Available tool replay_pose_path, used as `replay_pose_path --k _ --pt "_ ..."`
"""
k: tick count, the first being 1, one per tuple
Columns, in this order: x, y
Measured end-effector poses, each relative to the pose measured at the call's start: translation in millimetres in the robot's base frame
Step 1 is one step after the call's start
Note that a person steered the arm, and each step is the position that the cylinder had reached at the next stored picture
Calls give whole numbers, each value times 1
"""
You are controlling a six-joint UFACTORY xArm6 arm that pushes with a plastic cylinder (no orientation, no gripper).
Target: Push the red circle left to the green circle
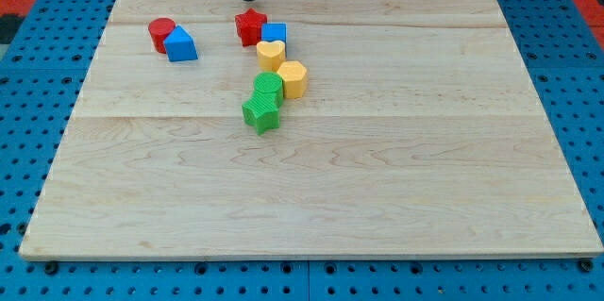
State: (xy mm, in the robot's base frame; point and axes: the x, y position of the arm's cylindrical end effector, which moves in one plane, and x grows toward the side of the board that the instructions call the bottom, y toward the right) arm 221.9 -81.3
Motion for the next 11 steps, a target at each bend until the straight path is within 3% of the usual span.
replay_pose_path --k 3,4,5,8,10,11 --pt "109 0" --pt "124 0" --pt "119 -4" --pt "39 -96" --pt "39 -172" --pt "39 -168"
